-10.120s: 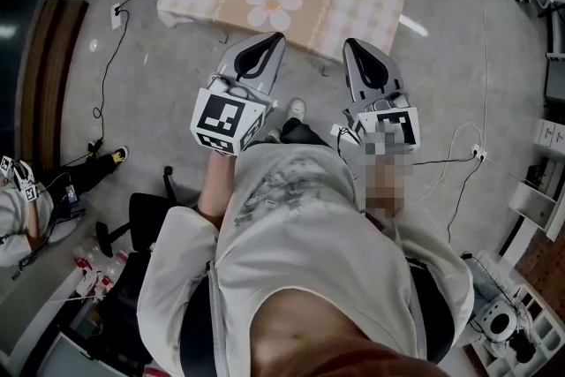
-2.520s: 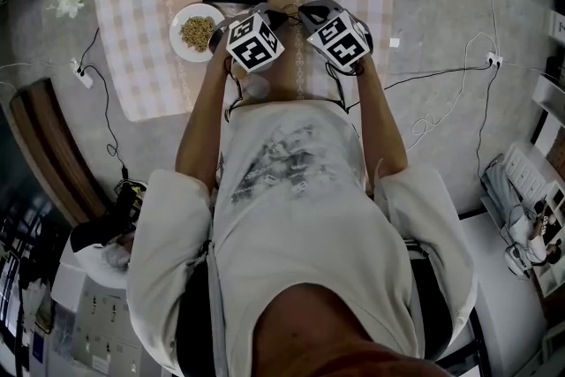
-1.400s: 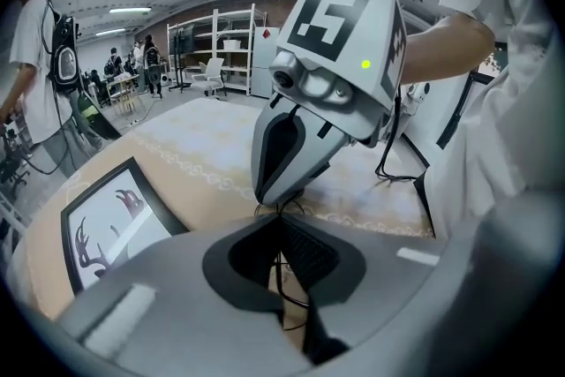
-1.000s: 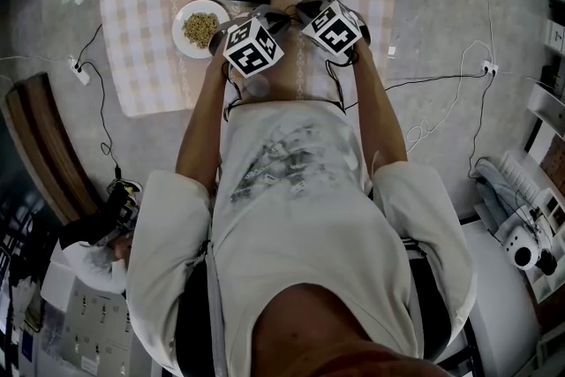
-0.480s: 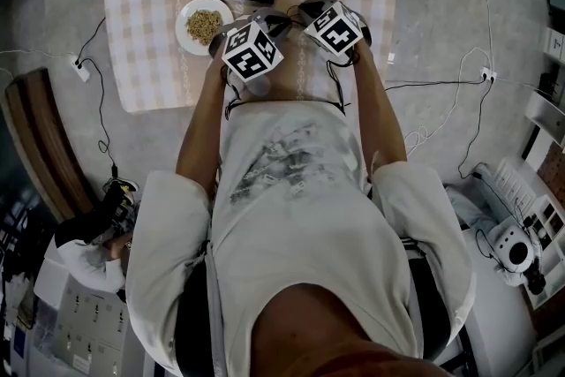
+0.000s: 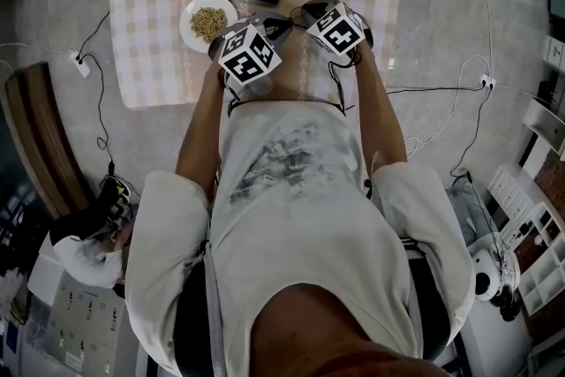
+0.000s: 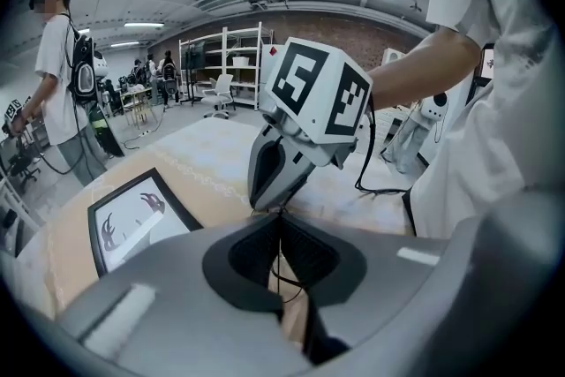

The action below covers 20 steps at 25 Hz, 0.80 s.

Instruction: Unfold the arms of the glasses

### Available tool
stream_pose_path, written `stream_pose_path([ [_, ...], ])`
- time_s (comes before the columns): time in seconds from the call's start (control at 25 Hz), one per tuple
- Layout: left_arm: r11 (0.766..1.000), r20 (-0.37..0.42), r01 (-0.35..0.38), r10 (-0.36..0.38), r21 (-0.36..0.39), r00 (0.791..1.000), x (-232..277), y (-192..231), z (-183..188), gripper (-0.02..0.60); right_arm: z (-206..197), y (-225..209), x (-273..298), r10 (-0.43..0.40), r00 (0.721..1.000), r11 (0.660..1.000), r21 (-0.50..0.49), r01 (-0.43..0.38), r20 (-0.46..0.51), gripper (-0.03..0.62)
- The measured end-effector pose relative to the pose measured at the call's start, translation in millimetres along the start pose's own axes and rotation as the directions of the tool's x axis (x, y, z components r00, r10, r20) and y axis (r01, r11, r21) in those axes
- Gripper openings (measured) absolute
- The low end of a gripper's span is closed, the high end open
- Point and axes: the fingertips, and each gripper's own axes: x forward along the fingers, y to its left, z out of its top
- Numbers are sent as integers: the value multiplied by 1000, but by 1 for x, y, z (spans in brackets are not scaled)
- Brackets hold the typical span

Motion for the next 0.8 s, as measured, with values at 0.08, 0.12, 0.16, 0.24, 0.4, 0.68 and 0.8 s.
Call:
stream_pose_path([
  [0.08, 1000, 6, -6, 6, -5, 1000, -3, 0, 0, 14, 0, 0, 0, -3, 1000, 1000, -9, 3, -2, 15],
  [0.12, 1000, 12, -10, 10, -11, 1000, -4, 1, 1, 14, 0, 0, 0, -5, 1000, 1000, -12, 5, -2, 16],
  [0.16, 1000, 20, -13, 14, -19, 1000, -6, 2, 1, 14, 1, 0, 0, -6, 1000, 1000, -14, 6, -1, 15],
  [0.24, 999, 29, -19, 20, -30, 999, -11, 3, 1, 14, 1, -1, 0, -9, 1000, 1000, -17, 9, -2, 15],
  [0.4, 999, 34, -35, 36, -36, 999, -18, 2, -2, 11, 0, 0, 0, -16, 1000, 1000, -20, 16, -3, 15],
  [0.68, 997, 49, -58, 61, -57, 997, -27, -2, -5, 11, 1, 0, 0, -28, 1000, 999, -23, 29, 1, 15],
  [0.8, 996, 55, -65, 68, -63, 996, -29, -3, -6, 11, 1, 1, 1, -31, 999, 999, -12, 31, 5, 17],
])
